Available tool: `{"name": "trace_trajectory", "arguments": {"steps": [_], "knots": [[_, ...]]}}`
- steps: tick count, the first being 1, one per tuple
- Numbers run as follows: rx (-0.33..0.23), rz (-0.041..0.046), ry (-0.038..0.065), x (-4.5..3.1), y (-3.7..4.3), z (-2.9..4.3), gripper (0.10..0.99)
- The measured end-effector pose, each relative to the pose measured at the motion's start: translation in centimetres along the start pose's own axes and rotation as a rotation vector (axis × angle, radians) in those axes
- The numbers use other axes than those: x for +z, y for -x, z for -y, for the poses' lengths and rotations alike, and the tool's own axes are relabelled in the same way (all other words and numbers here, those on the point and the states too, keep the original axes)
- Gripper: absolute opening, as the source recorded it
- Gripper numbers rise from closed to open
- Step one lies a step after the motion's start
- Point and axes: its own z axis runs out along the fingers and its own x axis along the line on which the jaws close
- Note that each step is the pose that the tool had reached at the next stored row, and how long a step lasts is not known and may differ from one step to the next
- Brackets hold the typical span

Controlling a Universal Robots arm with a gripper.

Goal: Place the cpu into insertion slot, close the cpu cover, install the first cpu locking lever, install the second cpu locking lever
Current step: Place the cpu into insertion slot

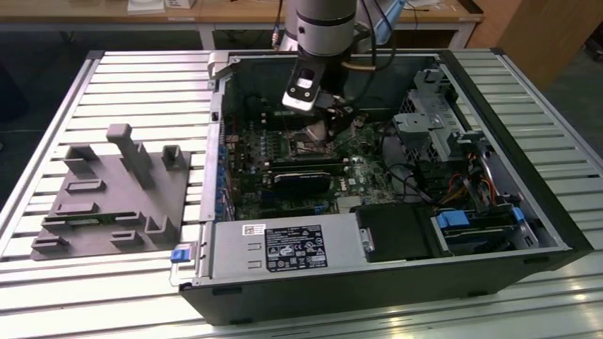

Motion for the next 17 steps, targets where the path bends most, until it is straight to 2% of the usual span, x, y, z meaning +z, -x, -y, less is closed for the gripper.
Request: {"name": "trace_trajectory", "arguments": {"steps": [17], "knots": [[0.29, 0.0239, -0.005, 0.24, 0.0, 0.02, 0.541]]}}
